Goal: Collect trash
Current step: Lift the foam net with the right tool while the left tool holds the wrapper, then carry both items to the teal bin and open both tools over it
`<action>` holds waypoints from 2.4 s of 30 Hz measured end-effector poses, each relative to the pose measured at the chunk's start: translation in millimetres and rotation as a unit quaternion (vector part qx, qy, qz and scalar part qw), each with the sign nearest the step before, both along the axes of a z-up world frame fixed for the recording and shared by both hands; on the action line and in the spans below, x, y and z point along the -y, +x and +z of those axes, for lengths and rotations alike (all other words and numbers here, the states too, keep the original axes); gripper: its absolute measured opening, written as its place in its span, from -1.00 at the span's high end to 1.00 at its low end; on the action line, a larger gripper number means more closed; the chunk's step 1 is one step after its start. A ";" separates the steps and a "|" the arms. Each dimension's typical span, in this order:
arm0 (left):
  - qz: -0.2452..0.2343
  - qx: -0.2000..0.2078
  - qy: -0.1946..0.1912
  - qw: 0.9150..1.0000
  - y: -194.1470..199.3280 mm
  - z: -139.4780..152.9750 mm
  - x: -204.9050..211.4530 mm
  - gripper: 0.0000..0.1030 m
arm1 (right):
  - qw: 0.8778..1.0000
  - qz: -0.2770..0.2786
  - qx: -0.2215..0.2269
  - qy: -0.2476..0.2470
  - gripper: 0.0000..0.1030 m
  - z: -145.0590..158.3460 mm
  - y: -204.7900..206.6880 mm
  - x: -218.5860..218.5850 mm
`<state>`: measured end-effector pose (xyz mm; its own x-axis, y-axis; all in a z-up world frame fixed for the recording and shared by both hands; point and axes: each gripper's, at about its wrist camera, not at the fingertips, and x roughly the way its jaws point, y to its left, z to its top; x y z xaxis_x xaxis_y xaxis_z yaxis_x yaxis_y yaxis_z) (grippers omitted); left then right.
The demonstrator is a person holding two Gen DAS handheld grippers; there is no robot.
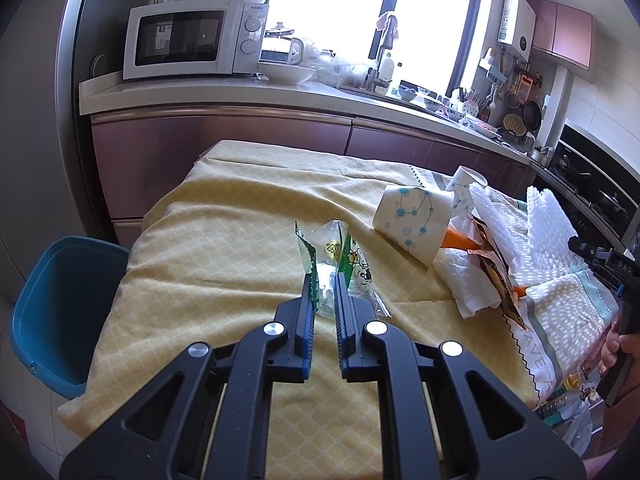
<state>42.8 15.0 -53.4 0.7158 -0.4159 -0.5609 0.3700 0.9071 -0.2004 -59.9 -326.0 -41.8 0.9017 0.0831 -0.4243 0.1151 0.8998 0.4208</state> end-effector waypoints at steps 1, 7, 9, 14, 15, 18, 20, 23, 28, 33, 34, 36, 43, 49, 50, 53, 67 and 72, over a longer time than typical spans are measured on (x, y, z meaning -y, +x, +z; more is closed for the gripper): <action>0.000 0.003 -0.001 1.000 -2.1 2.4 -2.4 0.81 | 1.000 0.008 0.008 0.000 0.81 5.3 -1.5 -2.4; 0.009 0.019 -0.012 1.000 -15.1 19.5 -27.2 0.81 | 0.997 0.069 0.044 -0.008 0.81 32.1 2.0 -34.5; 0.019 0.026 -0.013 0.999 -19.0 24.9 -37.5 0.81 | 0.994 0.100 0.050 -0.004 0.81 35.9 9.4 -52.6; 0.053 0.040 -0.009 0.998 -28.5 36.5 -70.5 0.81 | 0.982 0.183 0.041 -0.003 0.81 34.1 44.4 -109.1; 0.062 0.043 -0.008 0.997 -29.2 38.8 -79.2 0.81 | 0.979 0.199 0.037 -0.002 0.81 32.9 52.4 -120.9; 0.096 0.049 -0.002 0.994 -32.0 43.0 -105.6 0.81 | 0.969 0.246 0.024 -0.004 0.81 29.2 76.8 -155.7; 0.122 0.049 0.002 0.991 -30.9 43.5 -126.2 0.81 | 0.961 0.275 0.017 -0.006 0.81 27.5 91.1 -179.9; 0.162 0.043 0.010 0.986 -28.0 40.6 -158.3 0.81 | 0.950 0.313 0.003 -0.012 0.80 23.9 113.6 -215.1; 0.214 0.021 0.027 0.976 -15.4 24.1 -202.4 0.81 | 0.933 0.360 -0.020 -0.026 0.80 16.7 147.1 -269.3; 0.236 -0.005 0.043 0.971 1.9 1.0 -228.3 0.81 | 0.921 0.386 -0.044 -0.032 0.79 7.5 173.9 -309.8; 0.238 -0.009 0.045 0.970 5.6 -3.5 -232.2 0.81 | 0.919 0.390 -0.050 -0.035 0.79 5.7 178.2 -317.6; 0.243 -0.020 0.048 0.969 16.5 -13.6 -238.5 0.81 | 0.915 0.397 -0.060 -0.045 0.78 1.3 186.2 -331.9; 0.257 -0.056 0.061 0.963 47.4 -46.1 -252.6 0.80 | 0.902 0.415 -0.096 -0.067 0.75 -14.6 213.5 -382.1; 0.269 -0.081 0.054 0.958 74.4 -66.9 -266.3 0.77 | 0.894 0.422 -0.125 -0.086 0.67 -27.8 225.8 -413.7; 0.271 -0.086 0.053 0.957 78.8 -69.9 -269.8 0.74 | 0.893 0.423 -0.128 -0.089 0.66 -29.3 227.0 -417.5; 0.275 -0.091 0.051 0.956 80.0 -76.0 -268.3 0.68 | 0.892 0.420 -0.137 -0.095 0.56 -35.2 231.9 -425.5; 0.266 -0.036 0.039 0.962 44.0 -45.7 -244.5 0.52 | 0.901 0.417 -0.094 -0.073 0.35 -13.6 208.3 -389.7; 0.226 0.003 0.028 0.974 28.7 -19.8 -215.2 0.42 | 0.909 0.407 -0.057 -0.072 0.26 6.9 183.7 -352.2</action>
<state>71.6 230.1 -73.3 0.8215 -0.0269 -0.5696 -0.0680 0.9871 -0.1447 123.8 26.2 -34.9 0.5164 0.6391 -0.5699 -0.5776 0.7513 0.3193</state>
